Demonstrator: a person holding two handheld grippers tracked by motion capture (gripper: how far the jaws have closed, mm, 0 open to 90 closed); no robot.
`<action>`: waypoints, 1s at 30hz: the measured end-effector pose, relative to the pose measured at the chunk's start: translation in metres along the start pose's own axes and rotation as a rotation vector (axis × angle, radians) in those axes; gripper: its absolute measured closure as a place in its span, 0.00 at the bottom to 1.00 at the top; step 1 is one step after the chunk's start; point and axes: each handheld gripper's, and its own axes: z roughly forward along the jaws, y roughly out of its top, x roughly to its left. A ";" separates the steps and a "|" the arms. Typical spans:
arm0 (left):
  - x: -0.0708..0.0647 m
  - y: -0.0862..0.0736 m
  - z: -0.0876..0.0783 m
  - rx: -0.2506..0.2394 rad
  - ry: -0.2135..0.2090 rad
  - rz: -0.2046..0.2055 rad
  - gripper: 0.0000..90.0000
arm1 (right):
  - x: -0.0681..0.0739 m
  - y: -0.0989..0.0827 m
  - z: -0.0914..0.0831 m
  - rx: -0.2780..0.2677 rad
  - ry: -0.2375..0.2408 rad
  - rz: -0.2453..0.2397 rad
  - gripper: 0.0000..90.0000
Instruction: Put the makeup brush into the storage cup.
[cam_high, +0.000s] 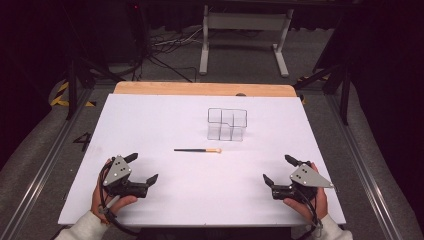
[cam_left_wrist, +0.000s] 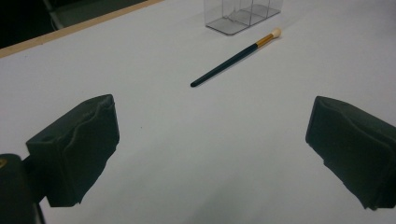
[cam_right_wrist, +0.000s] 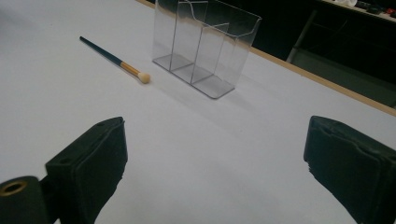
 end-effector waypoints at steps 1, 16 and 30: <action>0.000 0.000 0.000 0.000 0.000 0.000 0.04 | 0.000 0.000 0.000 0.000 0.000 0.000 0.08; 0.000 0.002 0.005 0.025 -0.022 0.002 0.04 | 0.003 0.005 0.003 -0.042 0.009 0.033 0.08; -0.003 0.042 0.048 0.209 -0.138 0.179 0.14 | 0.003 0.002 0.008 -0.012 0.019 0.025 0.08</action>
